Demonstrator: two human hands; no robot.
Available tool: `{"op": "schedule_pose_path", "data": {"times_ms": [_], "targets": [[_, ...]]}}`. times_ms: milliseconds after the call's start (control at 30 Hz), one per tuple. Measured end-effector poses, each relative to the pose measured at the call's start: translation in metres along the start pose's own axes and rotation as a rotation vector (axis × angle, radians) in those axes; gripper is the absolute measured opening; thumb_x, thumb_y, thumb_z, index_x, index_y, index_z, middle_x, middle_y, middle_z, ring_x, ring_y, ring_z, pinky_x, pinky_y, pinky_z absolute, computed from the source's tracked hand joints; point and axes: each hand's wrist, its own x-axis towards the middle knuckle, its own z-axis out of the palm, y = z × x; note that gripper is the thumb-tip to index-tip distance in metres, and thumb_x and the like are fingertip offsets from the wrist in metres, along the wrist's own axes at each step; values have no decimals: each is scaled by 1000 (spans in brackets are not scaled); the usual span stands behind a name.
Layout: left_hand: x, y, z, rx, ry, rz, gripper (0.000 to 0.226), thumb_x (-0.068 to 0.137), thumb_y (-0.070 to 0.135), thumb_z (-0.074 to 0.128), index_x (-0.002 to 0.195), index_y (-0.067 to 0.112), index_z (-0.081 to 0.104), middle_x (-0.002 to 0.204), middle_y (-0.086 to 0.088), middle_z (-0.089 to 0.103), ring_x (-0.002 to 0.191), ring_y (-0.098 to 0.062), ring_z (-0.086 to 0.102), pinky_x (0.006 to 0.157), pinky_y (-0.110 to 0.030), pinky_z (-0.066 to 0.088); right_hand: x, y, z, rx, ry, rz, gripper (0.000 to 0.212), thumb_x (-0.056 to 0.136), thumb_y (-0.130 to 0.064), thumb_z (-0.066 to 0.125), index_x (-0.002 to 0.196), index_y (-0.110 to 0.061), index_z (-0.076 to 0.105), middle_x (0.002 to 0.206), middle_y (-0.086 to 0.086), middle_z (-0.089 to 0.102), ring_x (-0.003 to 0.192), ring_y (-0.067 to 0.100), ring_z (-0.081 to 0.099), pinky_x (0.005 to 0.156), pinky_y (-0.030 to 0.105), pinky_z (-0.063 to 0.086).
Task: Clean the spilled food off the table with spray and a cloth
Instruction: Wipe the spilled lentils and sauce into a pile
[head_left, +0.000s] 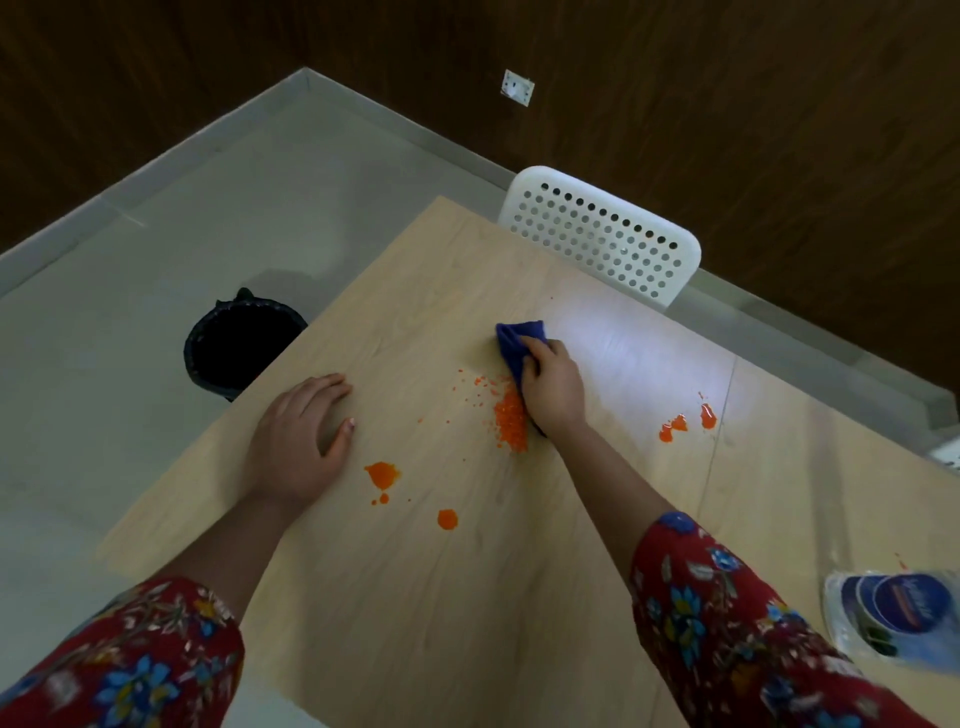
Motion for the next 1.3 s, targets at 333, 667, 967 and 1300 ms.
{"op": "schedule_pose_path", "data": {"times_ms": [333, 667, 967, 1300], "targets": [[-3, 4, 0, 40, -4, -4, 54, 88, 46, 38, 130, 17, 56, 137, 2, 53, 127, -19, 46, 110, -38, 34, 30, 24, -15, 8, 203, 369, 38, 99, -16, 41, 136, -14, 48, 125, 13, 48, 107, 30, 54, 77, 31, 39], [-1, -2, 5, 66, 5, -8, 53, 89, 49, 37, 130, 22, 56, 138, 6, 53, 128, -16, 47, 110, -41, 37, 104, -16, -12, -163, -266, -170, 42, 99, -13, 39, 139, -19, 48, 137, 10, 48, 120, 30, 48, 97, 33, 36], [-2, 0, 3, 55, 2, -21, 52, 89, 47, 39, 129, 20, 57, 137, 4, 54, 127, -17, 48, 110, -36, 32, -25, 14, -46, -95, -104, -473, 34, 96, -11, 47, 125, -19, 61, 126, 4, 57, 107, 23, 51, 87, 34, 44], [0, -1, 5, 41, 8, -12, 48, 88, 44, 42, 128, 20, 57, 136, 4, 55, 127, -18, 48, 110, -37, 33, -93, 37, -15, -314, -215, -967, 33, 96, -21, 51, 127, -29, 56, 124, 5, 60, 92, 24, 52, 72, 33, 43]]}}
